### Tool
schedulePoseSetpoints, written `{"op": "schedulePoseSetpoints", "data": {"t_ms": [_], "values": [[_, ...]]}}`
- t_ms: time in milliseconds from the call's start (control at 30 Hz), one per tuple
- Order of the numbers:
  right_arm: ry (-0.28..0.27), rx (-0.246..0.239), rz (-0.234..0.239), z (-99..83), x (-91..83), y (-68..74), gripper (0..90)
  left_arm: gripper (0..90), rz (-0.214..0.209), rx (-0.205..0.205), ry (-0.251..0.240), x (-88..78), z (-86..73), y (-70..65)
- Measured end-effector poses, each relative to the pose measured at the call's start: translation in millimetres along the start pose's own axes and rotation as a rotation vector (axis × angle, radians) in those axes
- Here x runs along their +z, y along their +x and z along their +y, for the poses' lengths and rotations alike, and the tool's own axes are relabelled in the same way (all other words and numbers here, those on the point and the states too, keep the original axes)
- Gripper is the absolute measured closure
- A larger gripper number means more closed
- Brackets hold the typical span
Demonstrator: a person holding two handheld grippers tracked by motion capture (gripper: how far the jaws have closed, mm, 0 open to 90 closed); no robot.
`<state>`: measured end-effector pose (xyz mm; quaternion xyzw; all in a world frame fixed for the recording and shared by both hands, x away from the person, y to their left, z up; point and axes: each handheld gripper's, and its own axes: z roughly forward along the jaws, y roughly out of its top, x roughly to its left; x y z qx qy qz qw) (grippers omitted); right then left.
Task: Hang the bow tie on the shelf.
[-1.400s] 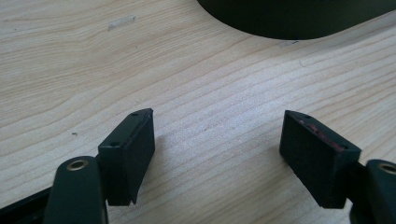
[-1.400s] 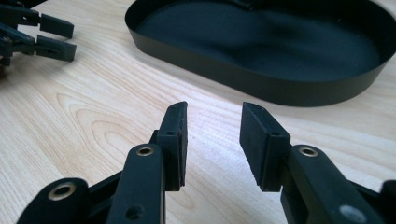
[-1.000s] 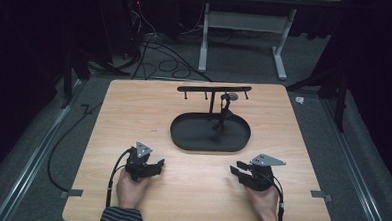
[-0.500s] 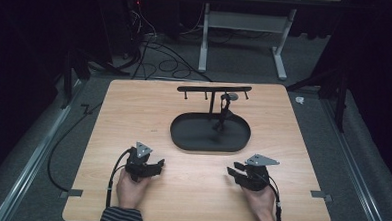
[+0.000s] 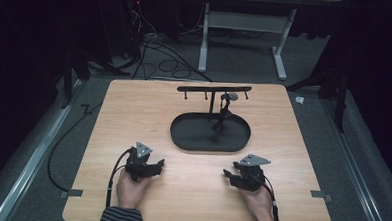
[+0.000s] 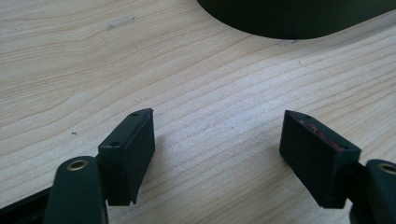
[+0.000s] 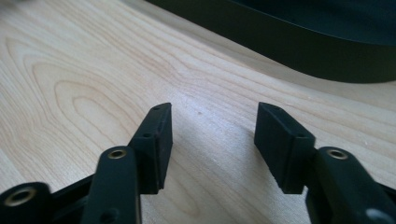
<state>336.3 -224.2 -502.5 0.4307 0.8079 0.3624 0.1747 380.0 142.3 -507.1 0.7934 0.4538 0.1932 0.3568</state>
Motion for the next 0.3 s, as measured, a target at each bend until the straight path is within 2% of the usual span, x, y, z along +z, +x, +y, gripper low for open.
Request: {"op": "schedulePoseSetpoints", "data": {"t_ms": [100, 300], "values": [[0.010, -0.039, -0.023, 0.4, 1.0, 5.7, 44.7, 27.1, 0.000, 0.000, 0.000, -0.1, -0.1, 0.0], [0.011, -0.037, -0.021, 0.4, 1.0, 5.3, 44.7, 27.1, 0.001, 0.000, 0.001, -0.1, -0.1, -0.1]]}}
